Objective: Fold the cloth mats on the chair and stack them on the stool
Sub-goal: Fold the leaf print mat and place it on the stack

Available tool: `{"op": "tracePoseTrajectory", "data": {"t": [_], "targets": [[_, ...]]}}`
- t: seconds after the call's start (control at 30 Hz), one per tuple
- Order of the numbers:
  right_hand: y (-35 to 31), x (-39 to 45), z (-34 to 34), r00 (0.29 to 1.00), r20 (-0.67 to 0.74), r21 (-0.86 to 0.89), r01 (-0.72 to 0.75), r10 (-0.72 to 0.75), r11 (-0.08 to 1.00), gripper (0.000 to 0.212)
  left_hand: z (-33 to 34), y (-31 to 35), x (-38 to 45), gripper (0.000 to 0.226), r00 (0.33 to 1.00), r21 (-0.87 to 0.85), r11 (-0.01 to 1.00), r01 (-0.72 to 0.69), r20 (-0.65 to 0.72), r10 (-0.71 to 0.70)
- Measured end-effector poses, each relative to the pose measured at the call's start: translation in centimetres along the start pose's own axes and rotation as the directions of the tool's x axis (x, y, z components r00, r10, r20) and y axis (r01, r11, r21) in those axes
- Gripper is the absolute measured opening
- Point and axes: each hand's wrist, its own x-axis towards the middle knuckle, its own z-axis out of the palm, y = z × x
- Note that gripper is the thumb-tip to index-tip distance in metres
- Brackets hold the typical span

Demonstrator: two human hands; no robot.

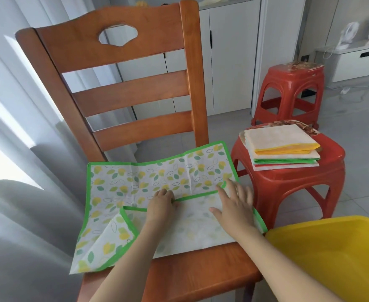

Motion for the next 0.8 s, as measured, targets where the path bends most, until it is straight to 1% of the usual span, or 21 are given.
{"op": "tracePoseTrajectory", "data": {"t": [0.07, 0.13, 0.2, 0.23, 0.27, 0.3, 0.37, 0.4, 0.43, 0.47, 0.5, 0.57, 0.63, 0.67, 0.7, 0.73, 0.77, 0.8], "targets": [[-1.0, -0.4, 0.5, 1.0, 0.011, -0.061, 0.011, -0.011, 0.998, 0.07, 0.1, 0.0, 0.0, 0.024, 1.0, -0.02, 1.0, 0.02, -0.006, -0.02], [-2.1, -1.0, 0.5, 0.998, 0.031, -0.073, 0.062, -0.06, 0.995, 0.07, 0.0, 0.2, 0.0, 0.025, 0.999, -0.012, 0.999, 0.041, 0.003, -0.041], [-2.7, -1.4, 1.1, 0.985, 0.086, -0.022, 0.153, -0.151, 0.988, 0.066, 0.1, 0.3, 0.1, 0.027, 0.998, 0.0, 0.998, 0.056, 0.005, -0.056], [-3.0, -1.7, 1.3, 0.972, 0.173, 0.035, 0.156, -0.16, 0.987, 0.066, 0.2, 0.4, -0.1, 0.029, 0.998, 0.017, 0.998, 0.056, -0.003, -0.056], [-3.1, -2.0, 1.5, 0.957, 0.237, 0.072, 0.152, -0.165, 0.986, 0.07, 0.5, 0.5, -0.5, 0.032, 0.999, 0.04, 0.998, 0.047, -0.021, -0.046], [-3.2, -2.2, 1.6, 0.949, 0.27, 0.074, 0.15, -0.165, 0.986, 0.079, 0.7, 0.6, -1.1, 0.036, 0.998, 0.051, 0.998, 0.028, -0.051, -0.026], [-3.2, -2.4, 2.0, 0.946, 0.284, 0.055, 0.147, -0.157, 0.988, 0.097, 1.3, 0.8, -3.2, 0.052, 0.996, 0.016, 0.999, -0.042, -0.083, 0.043], [-3.2, -2.3, 2.1, 0.948, 0.28, 0.042, 0.146, -0.152, 0.988, 0.105, 1.6, 0.8, -4.4, 0.064, 0.995, -0.017, 0.996, -0.082, -0.055, 0.081], [-3.1, -2.2, 2.1, 0.951, 0.271, 0.027, 0.148, -0.15, 0.989, 0.109, 1.9, 0.7, -5.6, 0.071, 0.994, -0.046, 0.993, -0.109, -0.006, 0.108], [-3.2, -2.2, 2.1, 0.953, 0.264, 0.017, 0.152, -0.151, 0.988, 0.107, 2.2, 0.4, -6.5, 0.069, 0.993, -0.061, 0.992, -0.107, 0.052, 0.11], [-3.2, -2.2, 2.2, 0.952, 0.265, 0.017, 0.155, -0.154, 0.988, 0.101, 2.5, 0.1, -7.2, 0.061, 0.99, -0.064, 0.994, -0.089, 0.103, 0.096], [-3.2, -2.3, 2.1, 0.947, 0.275, 0.026, 0.162, -0.163, 0.986, 0.092, 2.5, -0.3, -7.7, 0.057, 0.987, -0.061, 0.996, -0.069, 0.142, 0.077], [-3.3, -2.5, 1.9, 0.938, 0.307, 0.011, 0.163, -0.158, 0.987, 0.091, 2.4, -0.2, -7.8, 0.067, 0.985, -0.045, 0.997, -0.067, 0.159, 0.074], [-3.3, -2.4, 1.8, 0.938, 0.315, 0.014, 0.151, -0.147, 0.988, 0.086, 2.3, -0.1, -7.8, 0.074, 0.984, -0.051, 0.997, -0.059, 0.164, 0.066], [-3.5, -2.2, 1.7, 0.937, 0.321, 0.017, 0.139, -0.137, 0.99, 0.078, 2.2, 0.0, -7.9, 0.076, 0.983, -0.072, 0.996, -0.049, 0.173, 0.061], [-3.7, -2.0, 1.6, 0.933, 0.332, 0.028, 0.135, -0.137, 0.99, 0.066, 2.0, 0.2, -8.0, 0.069, 0.98, -0.125, 0.991, -0.036, 0.19, 0.059], [-4.1, -1.8, 1.4, 0.93, 0.331, 0.071, 0.144, -0.16, 0.987, 0.057, 1.5, 0.4, -8.3, 0.059, 0.979, -0.23, 0.973, -0.019, 0.194, 0.065], [-4.5, -1.6, 1.3, 0.926, 0.319, 0.164, 0.153, -0.199, 0.975, 0.05, 0.8, 0.7, -8.8, 0.051, 0.983, -0.385, 0.923, 0.012, 0.175, 0.06]]}}
